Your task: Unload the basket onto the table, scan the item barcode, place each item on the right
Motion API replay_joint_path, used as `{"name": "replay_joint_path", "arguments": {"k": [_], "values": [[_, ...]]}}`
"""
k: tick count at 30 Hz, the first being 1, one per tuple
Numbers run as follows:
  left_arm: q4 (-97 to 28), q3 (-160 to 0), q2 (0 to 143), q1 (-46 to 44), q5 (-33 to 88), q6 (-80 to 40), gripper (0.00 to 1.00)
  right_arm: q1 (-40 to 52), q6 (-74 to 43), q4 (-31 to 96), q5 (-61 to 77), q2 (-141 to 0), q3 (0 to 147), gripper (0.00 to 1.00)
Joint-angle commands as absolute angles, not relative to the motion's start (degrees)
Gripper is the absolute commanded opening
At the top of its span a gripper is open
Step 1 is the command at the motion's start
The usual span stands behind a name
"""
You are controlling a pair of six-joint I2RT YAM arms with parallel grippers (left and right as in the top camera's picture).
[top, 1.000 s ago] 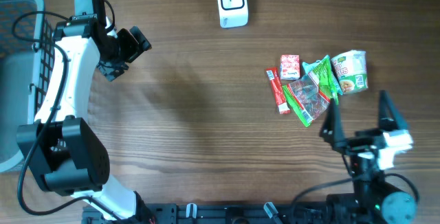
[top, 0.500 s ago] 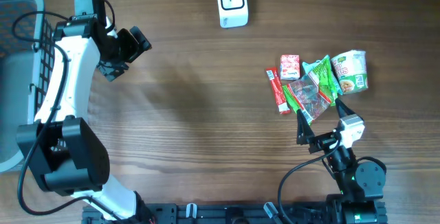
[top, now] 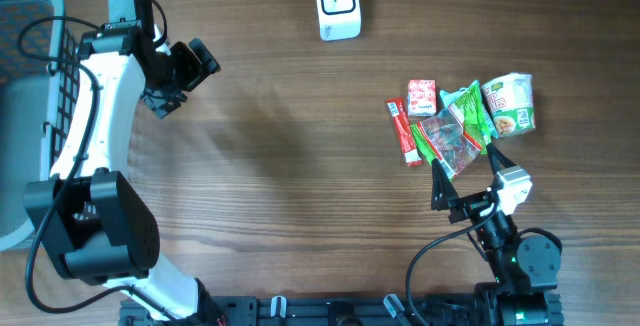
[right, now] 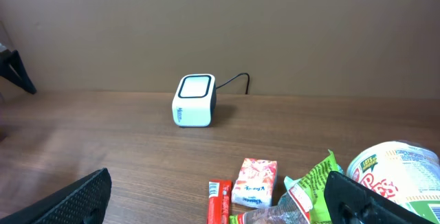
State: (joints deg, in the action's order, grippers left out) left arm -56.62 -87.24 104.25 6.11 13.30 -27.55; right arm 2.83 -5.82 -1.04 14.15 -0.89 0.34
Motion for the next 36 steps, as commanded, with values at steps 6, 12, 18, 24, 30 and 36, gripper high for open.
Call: {"name": "replay_joint_path", "arguments": {"k": [6,12,18,24,30,36], "values": [[-56.62,-87.88,102.76,6.24,12.97,-27.46,1.0,2.59,-6.57,-1.23,15.07,-0.27,0.3,1.0],[-56.64,-87.88,91.88,6.24,12.95,-27.46,1.0,2.59,-6.55,-1.21,15.07,-0.27,0.3,1.0],[-56.64,-87.88,65.14,6.24,12.97,-27.46,1.0,2.59,-6.57,-1.23,15.07,-0.27,0.3,1.0],[-56.51,-87.88,42.7,6.22,7.57,-23.73,1.0,2.59,-6.59,-1.23,15.09,-0.27,0.3,1.0],[-61.65,-84.93,28.99,5.34,4.38,-20.95,1.0,2.59,-6.57,-1.23,15.07,-0.27,0.3,1.0],[-59.99,-70.7,13.13,2.31,-0.14,-20.97,1.0,2.59,-6.55,-1.23,15.07,-0.27,0.3,1.0]]}}
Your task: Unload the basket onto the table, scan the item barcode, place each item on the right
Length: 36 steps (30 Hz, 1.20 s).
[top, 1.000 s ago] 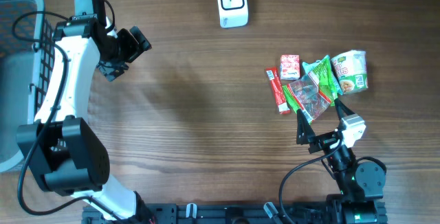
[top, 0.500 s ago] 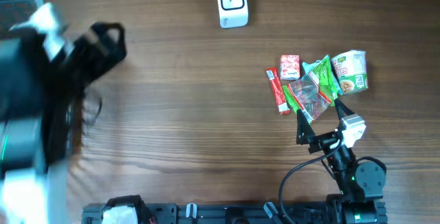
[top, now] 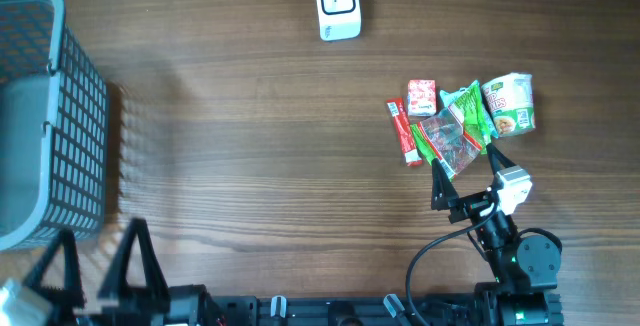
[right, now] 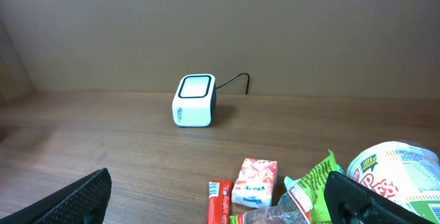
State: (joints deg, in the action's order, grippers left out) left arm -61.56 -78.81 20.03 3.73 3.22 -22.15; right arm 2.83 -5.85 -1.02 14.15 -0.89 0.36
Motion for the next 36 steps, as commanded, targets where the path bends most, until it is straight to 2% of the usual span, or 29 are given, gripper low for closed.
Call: {"name": "replay_joint_path", "arguments": {"k": [1,4,10,13,16,24,31,36], "values": [[-58.22,-67.66,11.07,2.15,-0.12,-20.99,1.0,2.59,-6.57,-1.23,15.07,-0.27,0.3,1.0],[-45.32,-56.01,5.21,2.07,0.36,-21.04,1.0,2.59,-6.57,-1.23,15.07,-0.27,0.3,1.0],[-2.79,-30.37,0.21,2.09,3.95,-21.43,1.0,2.59,-6.57,-1.21,15.07,-0.27,0.3,1.0],[14.41,-19.92,0.21,2.09,5.61,-21.45,1.0,2.59,-6.57,-1.23,15.07,-0.27,0.3,1.0],[23.59,-10.74,0.21,2.07,6.04,-21.47,1.0,2.59,-6.57,-1.23,15.07,-0.27,0.3,1.0],[21.23,-1.76,0.21,2.09,5.96,-21.43,1.0,2.59,-6.59,-1.23,15.07,-0.27,0.3,1.0],[7.64,-0.38,0.21,2.09,5.93,-21.34,1.0,2.59,-6.57,-1.23,15.09,-0.27,0.3,1.0],[-3.75,-0.38,0.21,2.07,5.98,-14.06,1.0,2.59,-6.57,-1.23,15.07,-0.27,0.3,1.0]]}}
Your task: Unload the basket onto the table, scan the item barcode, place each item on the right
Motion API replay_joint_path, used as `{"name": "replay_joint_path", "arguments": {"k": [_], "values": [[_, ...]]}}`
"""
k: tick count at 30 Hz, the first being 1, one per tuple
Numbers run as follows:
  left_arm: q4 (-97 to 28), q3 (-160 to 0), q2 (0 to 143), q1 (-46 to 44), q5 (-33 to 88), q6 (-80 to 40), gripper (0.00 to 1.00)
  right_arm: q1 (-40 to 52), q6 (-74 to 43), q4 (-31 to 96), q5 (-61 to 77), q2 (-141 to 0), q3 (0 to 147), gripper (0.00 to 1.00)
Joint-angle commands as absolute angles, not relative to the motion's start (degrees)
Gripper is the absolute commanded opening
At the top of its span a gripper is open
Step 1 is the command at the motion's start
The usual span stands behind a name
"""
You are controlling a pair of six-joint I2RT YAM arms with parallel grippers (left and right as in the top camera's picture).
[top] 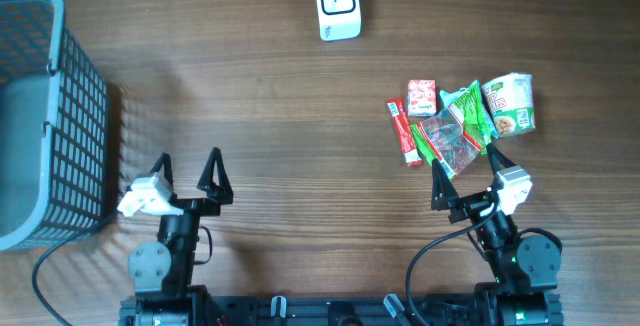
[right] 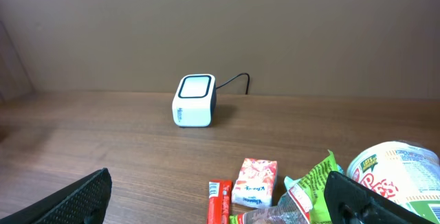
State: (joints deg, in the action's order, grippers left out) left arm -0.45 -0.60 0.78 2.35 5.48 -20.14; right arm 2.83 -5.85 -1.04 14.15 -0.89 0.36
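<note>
The white barcode scanner point(top: 338, 4) point(right: 194, 100) stands at the far edge of the table, its cable running behind it. The items lie in a pile at the right: a red carton point(top: 421, 97) point(right: 255, 181), a red bar point(top: 403, 133) point(right: 220, 201), a clear packet point(top: 452, 142), a green packet point(top: 468, 109) point(right: 317, 180) and a noodle cup point(top: 509, 102) point(right: 395, 171). My right gripper point(top: 465, 163) point(right: 216, 196) is open just in front of the pile, holding nothing. My left gripper point(top: 187, 162) is open and empty at the near left.
A grey mesh basket point(top: 85, 116) fills the left edge of the table, right beside the left arm. Bare brown wood lies between the two arms and the scanner.
My left arm was low in the near left corner of the overhead view. It now sits folded a little further right, gripper open and pointing away. The right arm and the items have not moved.
First my left arm was stretched out to the far left beside the basket, gripper empty. Then it was down at the near left corner, and now it is folded at the near left. The right gripper stayed open before the pile throughout.
</note>
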Motion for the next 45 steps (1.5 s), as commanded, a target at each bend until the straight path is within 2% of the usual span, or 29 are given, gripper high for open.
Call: {"name": "replay_joint_path", "arguments": {"k": [1,4,7,45], "values": [[-4.1,-0.36,0.21,2.07,6.0,-12.14,1.0,2.59,-6.57,-1.23,15.07,-0.27,0.3,0.99],[-3.92,-0.38,0.21,1.32,7.03,-1.85,1.0,2.59,-6.59,-1.23,15.07,-0.27,0.3,1.0],[-3.9,-0.38,0.21,0.19,7.01,2.59,1.0,2.59,-6.59,-1.21,15.09,-0.27,0.3,1.0],[-3.88,-0.38,0.3,0.21,6.98,2.59,1.0,2.59,-6.57,-1.23,15.07,-0.27,0.3,1.0]]}}
